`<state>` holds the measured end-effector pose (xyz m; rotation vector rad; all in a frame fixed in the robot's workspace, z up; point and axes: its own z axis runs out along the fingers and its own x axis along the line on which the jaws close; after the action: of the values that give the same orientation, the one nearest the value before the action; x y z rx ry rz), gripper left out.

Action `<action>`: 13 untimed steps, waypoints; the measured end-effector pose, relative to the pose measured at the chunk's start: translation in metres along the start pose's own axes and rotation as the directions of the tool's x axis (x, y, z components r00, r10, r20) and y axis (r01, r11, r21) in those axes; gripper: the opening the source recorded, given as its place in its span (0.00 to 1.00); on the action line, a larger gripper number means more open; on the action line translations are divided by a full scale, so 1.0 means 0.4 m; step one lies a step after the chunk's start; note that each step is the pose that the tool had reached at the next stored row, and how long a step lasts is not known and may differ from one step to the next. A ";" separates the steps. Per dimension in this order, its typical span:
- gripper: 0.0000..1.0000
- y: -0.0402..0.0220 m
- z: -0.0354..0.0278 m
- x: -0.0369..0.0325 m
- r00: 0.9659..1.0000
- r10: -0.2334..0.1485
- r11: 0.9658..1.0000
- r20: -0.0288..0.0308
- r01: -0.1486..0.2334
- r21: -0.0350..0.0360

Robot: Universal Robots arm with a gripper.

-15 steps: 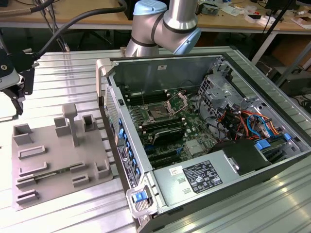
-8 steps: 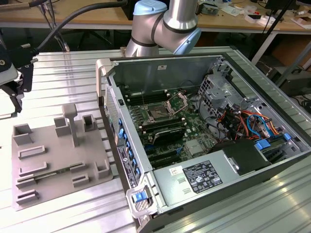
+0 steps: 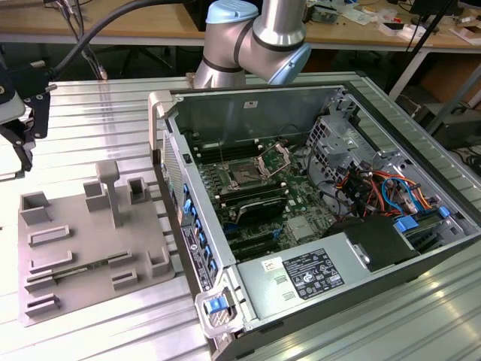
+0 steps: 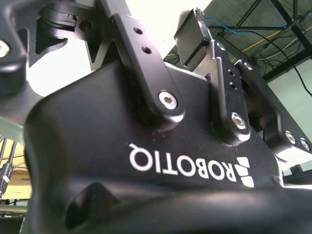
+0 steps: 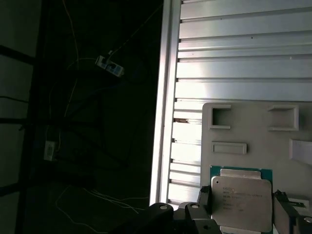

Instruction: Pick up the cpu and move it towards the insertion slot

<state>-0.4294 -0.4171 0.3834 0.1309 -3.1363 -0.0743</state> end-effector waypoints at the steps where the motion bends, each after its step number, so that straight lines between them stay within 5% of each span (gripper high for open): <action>1: 0.55 0.000 0.000 0.000 1.000 0.000 1.000 0.000 0.000 0.000; 13: 0.55 -0.003 0.000 -0.035 1.000 0.000 1.000 0.000 0.000 0.000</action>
<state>-0.4152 -0.4171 0.3834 0.1309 -3.1363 -0.0743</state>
